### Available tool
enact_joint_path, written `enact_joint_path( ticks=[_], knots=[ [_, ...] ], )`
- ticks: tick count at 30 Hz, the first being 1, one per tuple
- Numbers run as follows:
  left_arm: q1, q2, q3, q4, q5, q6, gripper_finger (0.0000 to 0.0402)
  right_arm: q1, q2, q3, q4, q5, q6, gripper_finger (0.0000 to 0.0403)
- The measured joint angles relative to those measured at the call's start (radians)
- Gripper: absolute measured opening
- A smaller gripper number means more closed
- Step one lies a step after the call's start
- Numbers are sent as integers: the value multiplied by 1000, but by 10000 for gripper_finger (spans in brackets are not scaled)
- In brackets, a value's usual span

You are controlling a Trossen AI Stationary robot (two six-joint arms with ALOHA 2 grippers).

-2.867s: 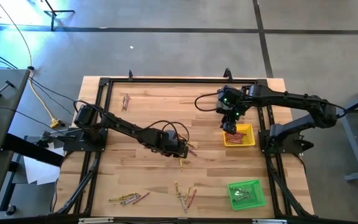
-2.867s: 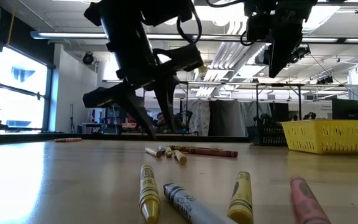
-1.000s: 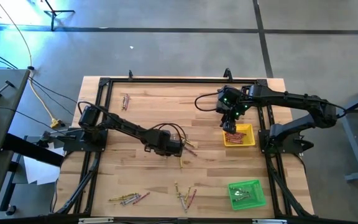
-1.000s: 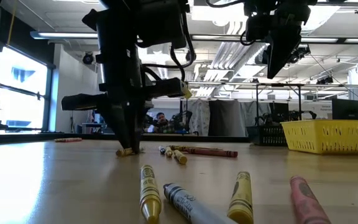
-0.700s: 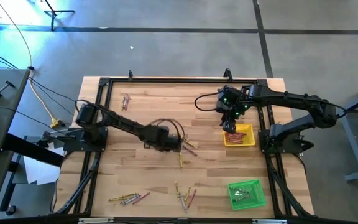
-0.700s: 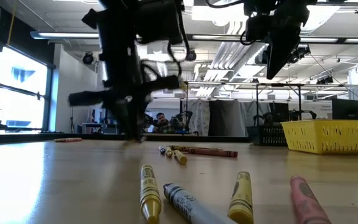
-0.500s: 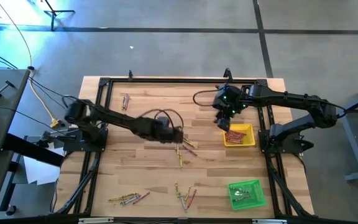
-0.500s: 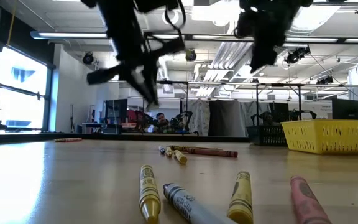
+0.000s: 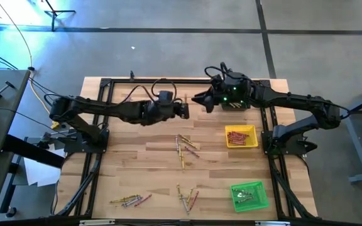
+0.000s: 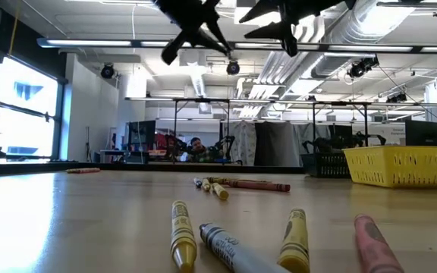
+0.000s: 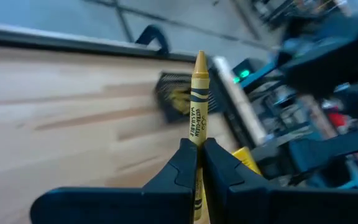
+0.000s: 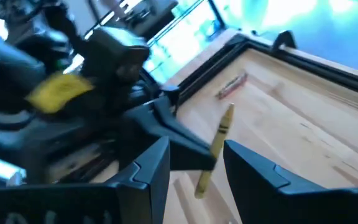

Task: Sort crayons
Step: Put the yellow crayon into the black bin

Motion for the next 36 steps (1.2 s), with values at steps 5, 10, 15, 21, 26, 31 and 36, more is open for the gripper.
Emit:
enact_joint_path(
  ticks=[5,10,15,21,26,31,36],
  knots=[
    [19,0,0,99,70,70,1,0,0,0,-4,55,49,137],
    [35,0,0,164,119,107,1,0,0,0,-4,107,52,137],
    [48,-1,0,178,142,118,1,12,0,0,-4,135,53,137],
    [51,-1,0,199,163,130,1,26,0,0,-4,164,53,137],
    [50,6,0,240,168,134,1,26,0,0,-2,165,53,137],
    [50,6,0,251,181,149,1,29,1,0,5,165,53,137],
    [51,6,1,255,175,159,1,39,1,0,39,167,53,124]
  ],
)
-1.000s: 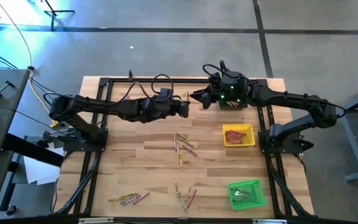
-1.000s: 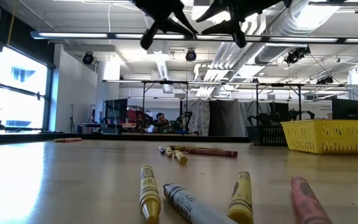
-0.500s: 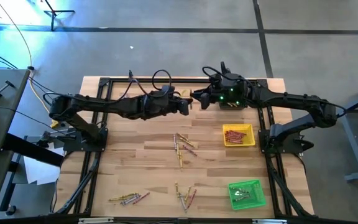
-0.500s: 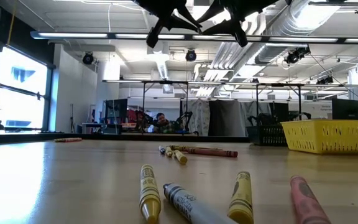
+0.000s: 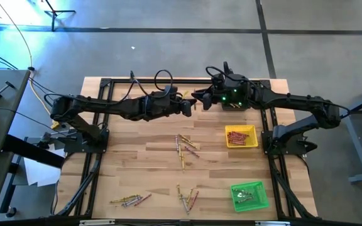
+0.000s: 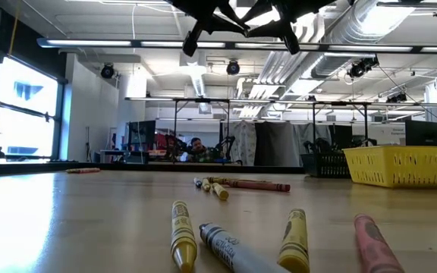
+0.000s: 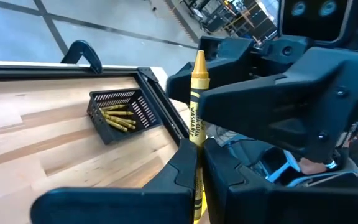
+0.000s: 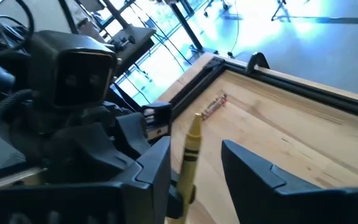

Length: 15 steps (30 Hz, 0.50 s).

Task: Sort crayons
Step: Put the yellow crayon into the black bin

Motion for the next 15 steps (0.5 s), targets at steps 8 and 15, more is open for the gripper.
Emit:
enact_joint_path(
  ticks=[8,15],
  knots=[
    [0,1,0,21,-4,78,1,0,0,0,17,-7,-22,18],
    [3,2,0,23,-3,130,40,-12,-2,1,8,-13,-43,10]
  ],
)
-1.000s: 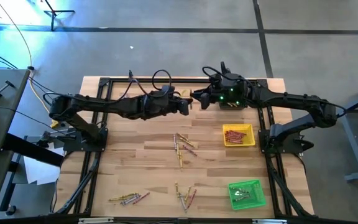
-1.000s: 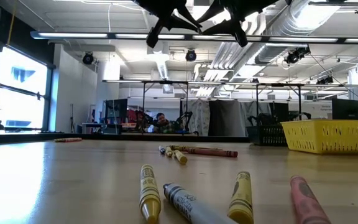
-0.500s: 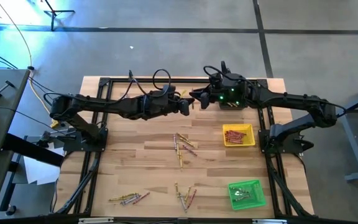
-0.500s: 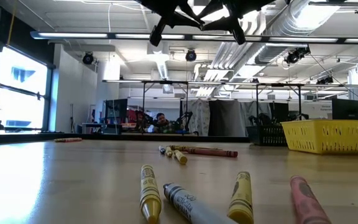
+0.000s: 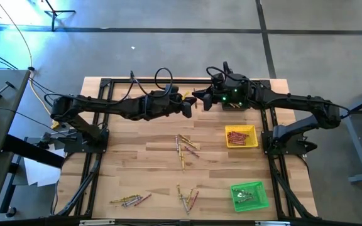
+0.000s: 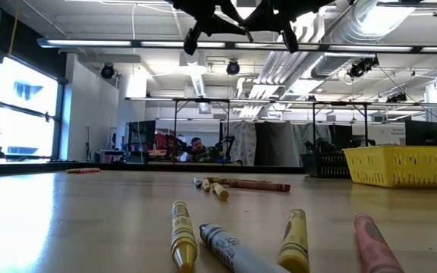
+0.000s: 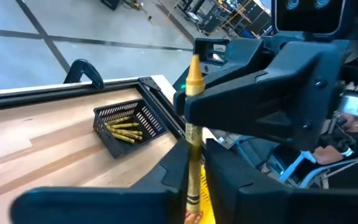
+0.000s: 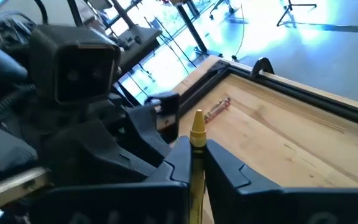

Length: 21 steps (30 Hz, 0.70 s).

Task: Sort crayons
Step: Put the yellow crayon into the black bin

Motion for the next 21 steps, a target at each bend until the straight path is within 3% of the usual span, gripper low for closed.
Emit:
enact_joint_path(
  ticks=[4,11,16,21],
  knots=[
    [11,0,1,-34,29,9,80,-55,-8,2,-62,-13,-55,9],
    [40,0,1,-59,128,0,118,-279,-5,27,-409,40,-272,9],
    [53,0,1,-55,172,-7,117,-463,74,-71,-413,-14,-347,9],
    [55,0,1,-55,174,-7,111,-555,170,-151,-393,-37,-381,9]
  ],
)
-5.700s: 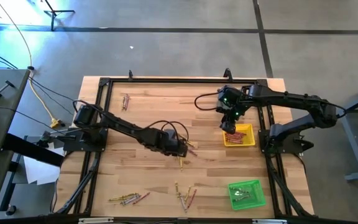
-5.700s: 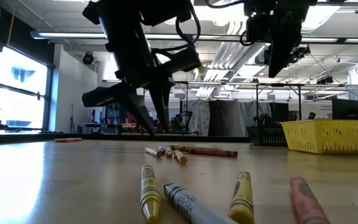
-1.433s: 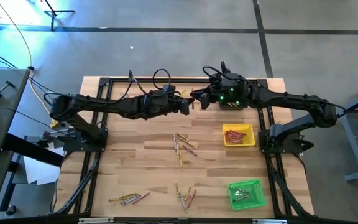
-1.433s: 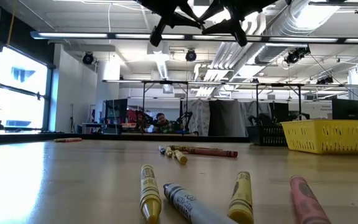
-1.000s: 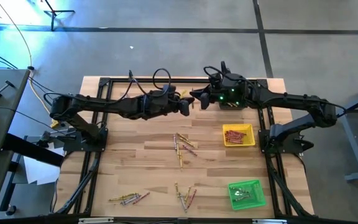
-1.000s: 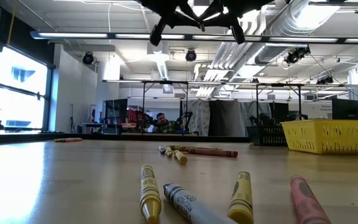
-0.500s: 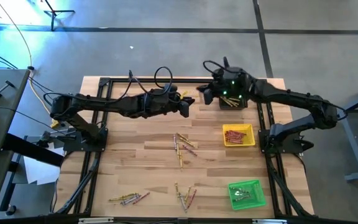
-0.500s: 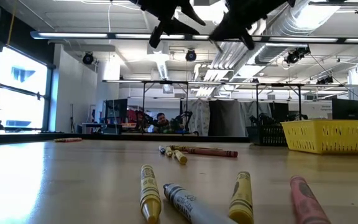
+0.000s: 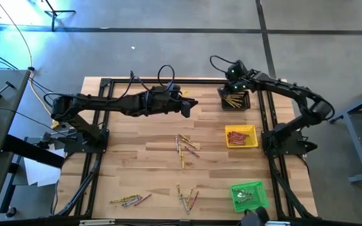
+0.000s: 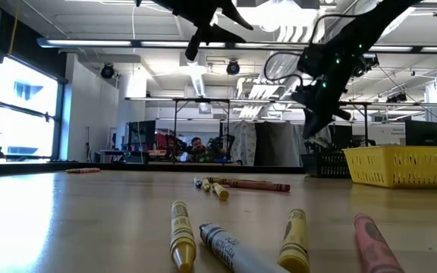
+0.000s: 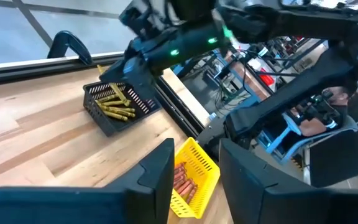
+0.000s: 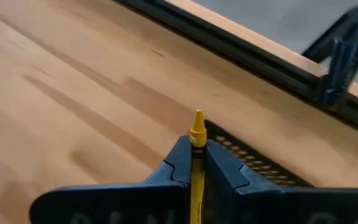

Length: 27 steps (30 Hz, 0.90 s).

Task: Sort crayons
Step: Put the yellow crayon into the black bin, then put the gray crayon into the green bin

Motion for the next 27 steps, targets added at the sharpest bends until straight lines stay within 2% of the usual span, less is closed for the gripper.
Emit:
enact_joint_path(
  ticks=[7,14,17,22,27],
  knots=[
    [-3,0,0,0,31,0,108,-32,28,-10,-49,34,-82,13],
    [-3,-1,0,-4,57,24,108,-45,28,-10,-170,37,-100,102],
    [-3,-1,0,-41,81,25,108,-43,27,-2,-242,27,-99,128],
    [-3,-1,0,-250,87,7,108,-8,-26,44,-366,-65,-101,134],
    [-35,-1,0,-572,95,-135,108,102,-151,59,-381,-185,-74,121]
  ],
)
